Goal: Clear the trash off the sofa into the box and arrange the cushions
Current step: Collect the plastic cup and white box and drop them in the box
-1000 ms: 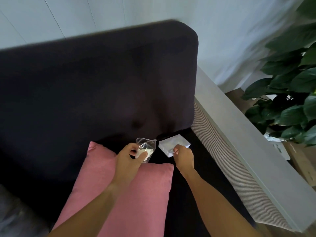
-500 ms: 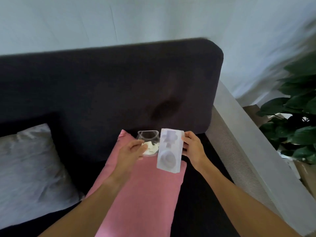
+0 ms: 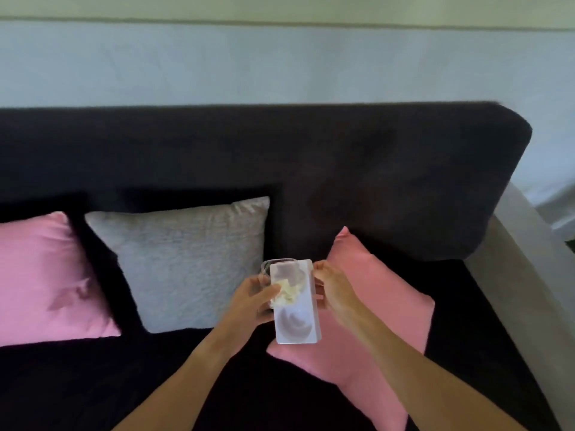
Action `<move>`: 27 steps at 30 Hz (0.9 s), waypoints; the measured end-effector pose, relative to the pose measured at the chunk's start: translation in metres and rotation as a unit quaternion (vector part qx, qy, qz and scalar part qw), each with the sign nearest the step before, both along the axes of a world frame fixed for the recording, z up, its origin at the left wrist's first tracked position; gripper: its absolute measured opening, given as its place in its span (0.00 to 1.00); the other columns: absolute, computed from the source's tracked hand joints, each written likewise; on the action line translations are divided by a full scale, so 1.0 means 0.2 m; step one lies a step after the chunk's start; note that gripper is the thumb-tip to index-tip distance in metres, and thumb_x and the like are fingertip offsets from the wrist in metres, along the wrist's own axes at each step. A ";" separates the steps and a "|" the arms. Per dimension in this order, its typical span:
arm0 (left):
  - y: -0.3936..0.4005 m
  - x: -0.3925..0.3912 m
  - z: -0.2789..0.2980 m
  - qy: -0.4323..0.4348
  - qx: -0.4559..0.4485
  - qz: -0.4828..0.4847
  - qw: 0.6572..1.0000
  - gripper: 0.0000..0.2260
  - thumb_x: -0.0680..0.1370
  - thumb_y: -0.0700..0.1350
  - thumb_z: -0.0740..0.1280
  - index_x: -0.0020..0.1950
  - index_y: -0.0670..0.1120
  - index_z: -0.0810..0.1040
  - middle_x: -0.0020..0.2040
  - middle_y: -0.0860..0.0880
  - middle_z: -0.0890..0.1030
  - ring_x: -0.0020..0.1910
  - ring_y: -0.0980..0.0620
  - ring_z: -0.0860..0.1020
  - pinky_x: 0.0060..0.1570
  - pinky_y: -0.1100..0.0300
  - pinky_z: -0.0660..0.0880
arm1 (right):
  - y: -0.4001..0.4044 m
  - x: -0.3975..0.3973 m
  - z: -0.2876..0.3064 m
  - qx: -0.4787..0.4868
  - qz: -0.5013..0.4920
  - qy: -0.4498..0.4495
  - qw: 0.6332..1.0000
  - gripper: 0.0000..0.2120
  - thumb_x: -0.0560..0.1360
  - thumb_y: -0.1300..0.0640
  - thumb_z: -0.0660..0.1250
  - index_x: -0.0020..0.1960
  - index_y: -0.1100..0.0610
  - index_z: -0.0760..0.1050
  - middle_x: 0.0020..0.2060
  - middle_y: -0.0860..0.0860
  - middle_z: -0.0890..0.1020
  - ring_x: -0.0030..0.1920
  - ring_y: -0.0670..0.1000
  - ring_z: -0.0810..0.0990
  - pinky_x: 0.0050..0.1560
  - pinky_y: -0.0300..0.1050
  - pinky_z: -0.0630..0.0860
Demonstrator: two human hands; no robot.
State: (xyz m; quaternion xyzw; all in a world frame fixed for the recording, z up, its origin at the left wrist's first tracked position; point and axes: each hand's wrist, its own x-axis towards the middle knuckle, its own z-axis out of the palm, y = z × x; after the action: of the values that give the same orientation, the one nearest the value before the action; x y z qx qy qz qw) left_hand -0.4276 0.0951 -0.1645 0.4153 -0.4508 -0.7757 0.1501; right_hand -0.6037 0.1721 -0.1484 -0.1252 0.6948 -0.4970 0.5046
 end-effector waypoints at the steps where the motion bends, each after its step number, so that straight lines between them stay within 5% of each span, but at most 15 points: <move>1: -0.04 0.16 0.01 -0.003 0.000 0.013 1.000 0.12 0.76 0.45 0.72 0.57 0.46 0.74 0.52 0.46 0.86 0.52 0.45 0.85 0.52 0.47 0.80 | -0.05 0.15 0.00 -0.003 0.014 -0.005 1.000 0.07 0.77 0.59 0.59 0.44 0.55 0.75 0.39 0.52 0.81 0.42 0.54 0.82 0.44 0.52 0.78; 5: -0.12 0.79 0.02 -0.016 0.006 0.056 0.998 0.17 0.76 0.46 0.71 0.63 0.52 0.74 0.52 0.48 0.87 0.52 0.48 0.85 0.55 0.47 0.78 | -0.23 0.73 0.02 0.007 0.098 -0.032 0.995 0.12 0.79 0.52 0.61 0.54 0.58 0.78 0.49 0.58 0.86 0.50 0.61 0.86 0.55 0.60 0.82; 13: -0.03 2.17 -0.08 -0.055 0.057 0.220 0.972 0.18 0.71 0.47 0.70 0.61 0.49 0.80 0.52 0.48 0.85 0.50 0.49 0.84 0.53 0.50 0.80 | -0.47 2.05 -0.05 0.069 0.365 -0.019 0.928 0.13 0.78 0.44 0.64 0.58 0.47 0.79 0.53 0.52 0.86 0.51 0.56 0.86 0.51 0.58 0.84; 20: 0.32 3.27 -0.22 0.036 0.128 0.441 0.888 0.23 0.71 0.46 0.70 0.63 0.38 0.76 0.51 0.40 0.81 0.50 0.43 0.82 0.51 0.48 0.80 | -0.48 3.31 -0.18 0.114 0.570 -0.007 0.814 0.09 0.79 0.45 0.64 0.58 0.41 0.77 0.49 0.50 0.87 0.48 0.54 0.87 0.47 0.54 0.85; 24: 0.47 3.75 -0.36 0.141 0.148 0.533 0.821 0.27 0.71 0.47 0.73 0.67 0.36 0.76 0.62 0.31 0.74 0.61 0.34 0.73 0.69 0.36 0.66 | -0.44 3.92 -0.25 0.100 0.624 -0.002 0.775 0.11 0.81 0.50 0.63 0.62 0.48 0.77 0.52 0.48 0.86 0.50 0.48 0.85 0.43 0.40 0.80; 27: 0.51 4.07 -0.45 0.147 0.163 0.572 0.791 0.29 0.69 0.49 0.75 0.66 0.37 0.75 0.61 0.33 0.74 0.59 0.34 0.74 0.67 0.38 0.68 | -0.43 4.27 -0.29 0.091 0.656 0.030 0.748 0.14 0.81 0.50 0.62 0.64 0.52 0.75 0.56 0.49 0.81 0.53 0.47 0.81 0.46 0.39 0.79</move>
State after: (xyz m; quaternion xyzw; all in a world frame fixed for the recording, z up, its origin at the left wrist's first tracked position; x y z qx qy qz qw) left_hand 0.3866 0.1978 -0.2553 0.4967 0.0296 -0.6621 0.5604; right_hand 0.2494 0.0860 -0.2066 -0.5187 0.4986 0.0264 0.6941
